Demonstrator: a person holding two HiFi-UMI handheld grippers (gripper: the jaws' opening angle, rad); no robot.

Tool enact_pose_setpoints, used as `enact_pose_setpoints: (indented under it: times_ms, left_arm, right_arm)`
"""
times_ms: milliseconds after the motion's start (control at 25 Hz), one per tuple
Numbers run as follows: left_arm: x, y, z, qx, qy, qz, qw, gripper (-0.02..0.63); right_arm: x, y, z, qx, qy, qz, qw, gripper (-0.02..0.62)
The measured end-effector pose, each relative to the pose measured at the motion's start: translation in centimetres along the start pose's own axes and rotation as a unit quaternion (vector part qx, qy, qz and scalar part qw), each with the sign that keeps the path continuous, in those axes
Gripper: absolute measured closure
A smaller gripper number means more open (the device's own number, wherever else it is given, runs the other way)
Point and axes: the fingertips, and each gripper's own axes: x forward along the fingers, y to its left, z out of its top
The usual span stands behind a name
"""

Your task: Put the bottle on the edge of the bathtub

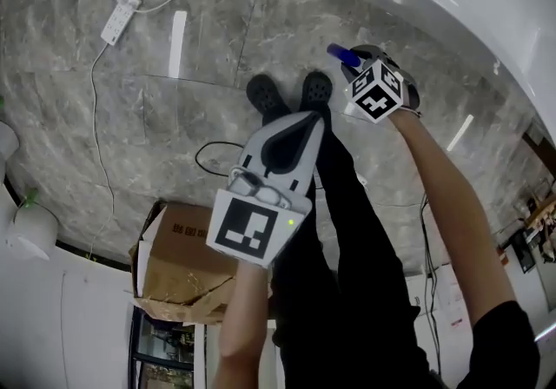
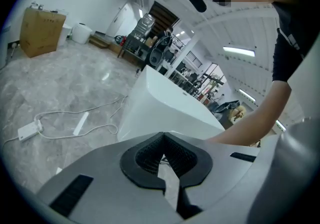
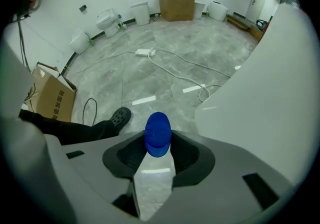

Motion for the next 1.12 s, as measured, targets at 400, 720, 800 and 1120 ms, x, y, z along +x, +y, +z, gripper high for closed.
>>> enact_pose_setpoints:
  times_ms: [400,720,800,1120]
  left_arm:
    - [3.9,6.9,-5.9,-0.028,0.018,0.011,0.9994,0.597]
    - [6.9,9.5,-8.8,-0.026,0.037,0.001,0.999,0.598]
    - [7.2,10.2,-9.5,-0.033,0.04,0.002,0.9987,0.597]
    - [7.9,11.4,-11.0,-0.033,0.051,-0.001,0.9982,0.597]
  right_arm:
    - [12.4,-3.0,-3.2,-0.013,0.065,-0.009,0.998,0.451]
    - [19.0,-5.3,-3.9,-0.041,0.09,-0.029,0.995,0.451]
    - [20.0,-6.1,-3.7,-0.036,0.093,-0.035,0.994,0.451]
    - [22.1,-7.4,-3.6,-0.048,0.102,-0.055,0.992,0.45]
